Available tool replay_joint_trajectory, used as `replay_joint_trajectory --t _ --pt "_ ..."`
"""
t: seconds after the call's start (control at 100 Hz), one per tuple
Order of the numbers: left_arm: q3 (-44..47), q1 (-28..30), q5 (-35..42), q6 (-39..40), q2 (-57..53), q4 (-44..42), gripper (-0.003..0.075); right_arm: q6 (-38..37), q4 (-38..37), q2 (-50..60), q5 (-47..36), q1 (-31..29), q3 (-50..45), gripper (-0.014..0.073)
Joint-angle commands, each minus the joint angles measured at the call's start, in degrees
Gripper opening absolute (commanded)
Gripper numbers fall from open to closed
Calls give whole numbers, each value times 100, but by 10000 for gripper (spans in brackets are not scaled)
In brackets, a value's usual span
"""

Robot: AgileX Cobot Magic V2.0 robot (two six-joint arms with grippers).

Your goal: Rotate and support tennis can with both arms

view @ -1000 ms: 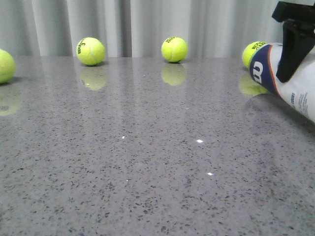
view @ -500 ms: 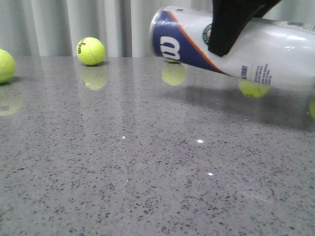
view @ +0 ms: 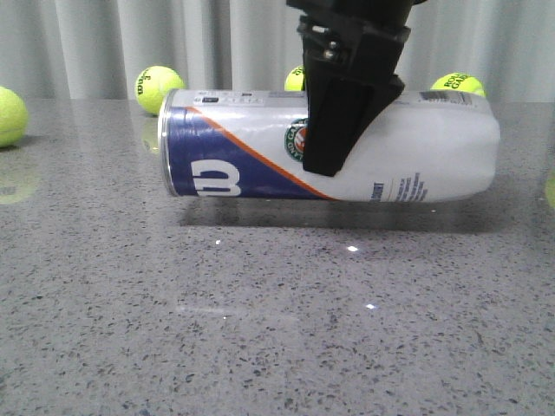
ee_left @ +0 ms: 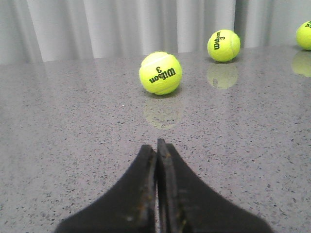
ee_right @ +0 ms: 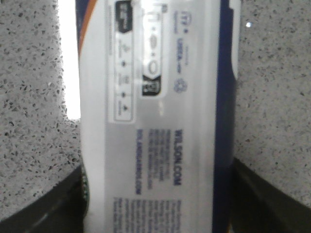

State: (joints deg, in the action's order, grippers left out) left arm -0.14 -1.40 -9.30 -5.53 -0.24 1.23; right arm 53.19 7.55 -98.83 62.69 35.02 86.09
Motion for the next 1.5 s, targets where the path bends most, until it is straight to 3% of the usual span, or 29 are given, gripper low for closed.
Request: replay_joint_trajectory --t 0.0,0.2,0.38,0.94,1.04,1.09,1.16,1.35,1.49 --pt "265 21 420 44 -227 12 -21 76 53 141 -101 25 196 334" --pt "265 21 420 44 -227 12 -21 81 -112 81 -192 84 196 360" --pt "265 21 420 44 -227 12 -21 64 -112 81 -203 84 196 673" --pt "265 21 420 44 -227 12 -21 64 -295 464 -326 84 196 649" --pt "265 21 420 44 -227 12 -21 -332 -297 738 -496 84 196 644" --pt "265 21 420 44 -227 12 -21 -761 -362 889 -581 84 196 622" --pt "265 21 420 44 -227 12 -21 -1580 -541 1038 -603 84 196 521" --pt "265 21 420 44 -227 12 -21 -3918 -1246 1270 -593 84 196 -65" --pt "265 21 420 44 -227 12 -21 -5319 -1256 1362 -585 72 191 -62"
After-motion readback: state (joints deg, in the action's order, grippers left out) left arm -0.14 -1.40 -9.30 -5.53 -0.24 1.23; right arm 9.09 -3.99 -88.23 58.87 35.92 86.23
